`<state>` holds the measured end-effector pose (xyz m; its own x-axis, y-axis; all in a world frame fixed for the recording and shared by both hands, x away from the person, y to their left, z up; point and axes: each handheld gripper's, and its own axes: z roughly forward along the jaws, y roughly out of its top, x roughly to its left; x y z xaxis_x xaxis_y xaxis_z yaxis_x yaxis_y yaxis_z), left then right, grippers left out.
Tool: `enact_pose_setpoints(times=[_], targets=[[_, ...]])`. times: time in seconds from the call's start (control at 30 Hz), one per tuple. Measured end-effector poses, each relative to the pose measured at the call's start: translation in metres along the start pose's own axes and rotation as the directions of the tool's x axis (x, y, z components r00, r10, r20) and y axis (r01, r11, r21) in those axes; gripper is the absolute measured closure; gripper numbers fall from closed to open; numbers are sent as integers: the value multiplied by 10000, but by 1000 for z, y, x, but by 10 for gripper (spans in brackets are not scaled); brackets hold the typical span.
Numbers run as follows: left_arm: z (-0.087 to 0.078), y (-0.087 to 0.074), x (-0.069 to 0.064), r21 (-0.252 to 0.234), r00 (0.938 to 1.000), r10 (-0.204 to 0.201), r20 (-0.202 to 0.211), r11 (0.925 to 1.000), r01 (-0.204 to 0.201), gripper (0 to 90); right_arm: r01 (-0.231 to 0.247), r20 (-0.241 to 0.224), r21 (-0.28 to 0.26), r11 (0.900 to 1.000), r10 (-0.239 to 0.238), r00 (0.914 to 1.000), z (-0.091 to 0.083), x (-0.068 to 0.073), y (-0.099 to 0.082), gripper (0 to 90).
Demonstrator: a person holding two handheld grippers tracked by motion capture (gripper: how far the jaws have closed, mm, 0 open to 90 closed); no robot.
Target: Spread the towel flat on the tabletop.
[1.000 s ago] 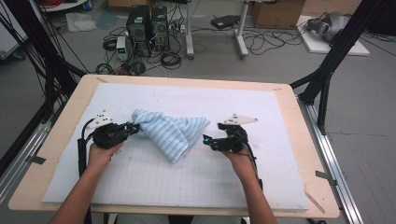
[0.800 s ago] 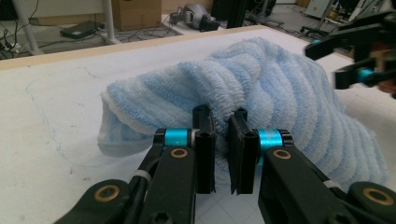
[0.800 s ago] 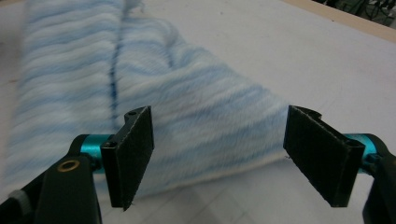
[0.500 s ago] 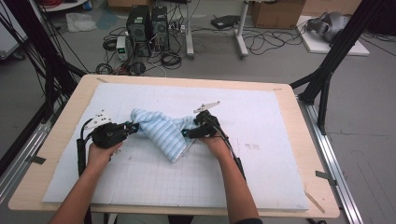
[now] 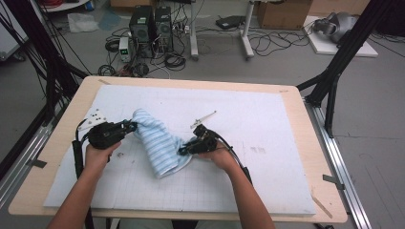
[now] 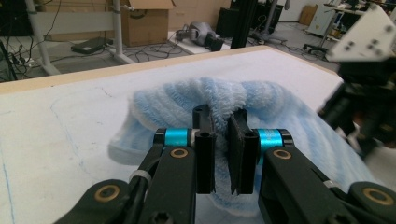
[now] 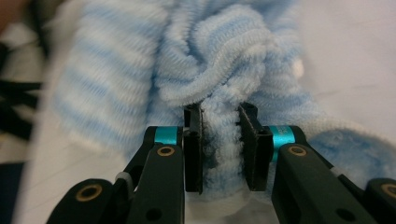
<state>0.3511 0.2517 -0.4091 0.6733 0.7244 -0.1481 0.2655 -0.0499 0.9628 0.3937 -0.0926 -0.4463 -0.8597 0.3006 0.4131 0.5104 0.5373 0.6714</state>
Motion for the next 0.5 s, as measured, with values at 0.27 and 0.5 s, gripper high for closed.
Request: enact_pose_setpoints(times=[0.27, 0.5], targets=[[5, -2, -1, 134, 10000, -13, 25, 9999, 13, 820, 28, 163, -713, 9974, -17, 9999, -16, 15, -6, 459], [7, -4, 0, 175, 10000, -47, 14, 9998, 47, 820, 27, 1283, -2797, 9601, 346, 9911, -52, 20, 2, 402]])
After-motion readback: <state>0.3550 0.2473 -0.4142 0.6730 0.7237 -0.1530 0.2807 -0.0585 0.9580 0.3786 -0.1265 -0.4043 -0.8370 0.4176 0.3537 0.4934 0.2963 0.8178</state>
